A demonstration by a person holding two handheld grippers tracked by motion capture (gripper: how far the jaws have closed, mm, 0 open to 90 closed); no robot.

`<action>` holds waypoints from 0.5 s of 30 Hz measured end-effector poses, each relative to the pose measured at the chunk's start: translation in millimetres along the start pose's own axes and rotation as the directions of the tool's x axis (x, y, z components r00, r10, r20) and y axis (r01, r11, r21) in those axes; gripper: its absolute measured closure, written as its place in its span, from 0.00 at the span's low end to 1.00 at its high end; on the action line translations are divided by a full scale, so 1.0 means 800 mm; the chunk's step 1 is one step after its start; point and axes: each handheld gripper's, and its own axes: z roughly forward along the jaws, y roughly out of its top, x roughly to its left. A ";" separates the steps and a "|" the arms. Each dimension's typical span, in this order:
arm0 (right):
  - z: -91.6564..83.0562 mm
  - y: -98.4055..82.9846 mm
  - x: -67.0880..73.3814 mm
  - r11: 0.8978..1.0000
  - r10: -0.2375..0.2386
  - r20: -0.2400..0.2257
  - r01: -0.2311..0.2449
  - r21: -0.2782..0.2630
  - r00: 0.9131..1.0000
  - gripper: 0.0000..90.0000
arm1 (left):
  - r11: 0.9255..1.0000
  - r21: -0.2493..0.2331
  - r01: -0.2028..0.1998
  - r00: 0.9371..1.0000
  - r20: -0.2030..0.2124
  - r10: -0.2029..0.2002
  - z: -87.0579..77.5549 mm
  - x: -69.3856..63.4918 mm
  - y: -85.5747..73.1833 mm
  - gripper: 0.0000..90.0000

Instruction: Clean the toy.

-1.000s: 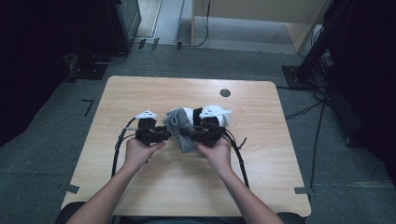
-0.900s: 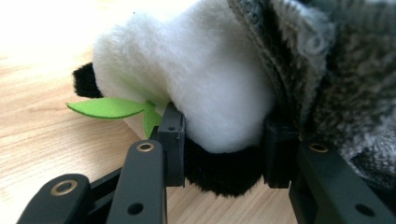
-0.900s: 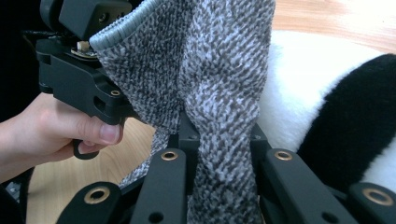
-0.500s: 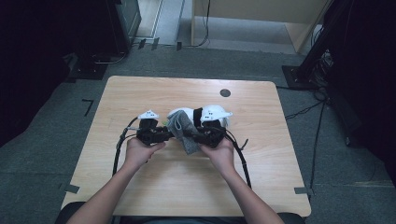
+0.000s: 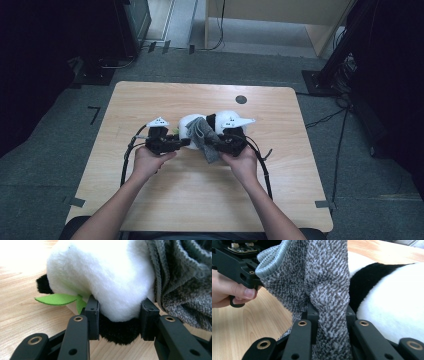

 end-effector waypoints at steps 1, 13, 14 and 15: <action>-0.001 0.000 -0.001 1.000 -0.003 0.003 0.003 0.001 1.000 0.86 | 1.000 0.001 0.002 1.000 0.001 -0.002 0.000 0.000 0.000 0.67; -0.032 -0.002 -0.021 0.999 0.029 0.039 -0.028 -0.026 0.999 0.87 | 1.000 0.004 -0.006 1.000 0.014 0.006 -0.001 0.000 0.003 0.68; -0.035 -0.003 -0.022 0.999 0.031 0.045 -0.030 -0.028 0.999 0.87 | 1.000 0.005 -0.006 1.000 0.015 0.006 -0.001 0.000 0.003 0.68; -0.038 -0.004 -0.024 0.999 0.029 0.050 -0.028 -0.032 0.998 0.87 | 1.000 0.006 -0.005 1.000 0.015 0.005 -0.001 0.000 0.003 0.68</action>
